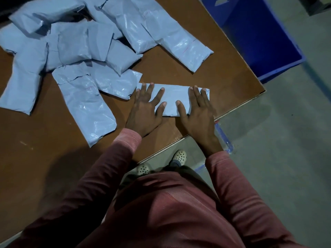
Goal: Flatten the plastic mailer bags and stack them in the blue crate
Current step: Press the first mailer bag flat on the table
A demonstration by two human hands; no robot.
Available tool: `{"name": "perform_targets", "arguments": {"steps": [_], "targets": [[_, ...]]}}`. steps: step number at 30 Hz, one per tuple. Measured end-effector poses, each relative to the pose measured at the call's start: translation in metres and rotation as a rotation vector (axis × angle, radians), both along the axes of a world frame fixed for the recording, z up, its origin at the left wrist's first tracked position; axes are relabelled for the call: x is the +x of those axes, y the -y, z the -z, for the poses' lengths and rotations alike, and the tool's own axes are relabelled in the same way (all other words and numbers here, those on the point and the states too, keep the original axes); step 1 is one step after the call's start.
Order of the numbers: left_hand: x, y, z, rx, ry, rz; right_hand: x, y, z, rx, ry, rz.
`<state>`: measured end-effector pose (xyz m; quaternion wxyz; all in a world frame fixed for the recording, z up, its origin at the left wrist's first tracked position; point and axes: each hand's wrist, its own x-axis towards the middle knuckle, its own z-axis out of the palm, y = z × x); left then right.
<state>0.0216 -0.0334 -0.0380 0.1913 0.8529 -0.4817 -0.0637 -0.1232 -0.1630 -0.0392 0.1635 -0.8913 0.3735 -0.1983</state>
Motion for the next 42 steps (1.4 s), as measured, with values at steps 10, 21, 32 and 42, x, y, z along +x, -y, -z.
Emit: {"name": "perform_targets", "arguments": {"steps": [10, 21, 32, 42], "targets": [[-0.025, -0.033, -0.005, -0.018, -0.029, -0.05, -0.031, -0.028, -0.013, -0.054, -0.035, -0.038], [-0.043, -0.052, 0.007, 0.197, 0.142, 0.05, -0.045, -0.05, 0.012, -0.063, -0.126, -0.081], [-0.05, -0.056, -0.027, 0.31, -0.086, 0.019, 0.071, -0.063, -0.062, 0.204, -0.23, -0.496], [-0.041, -0.061, -0.003, 0.106, -0.006, 0.019, 0.1, -0.02, -0.055, 0.308, -0.606, -0.658]]}}
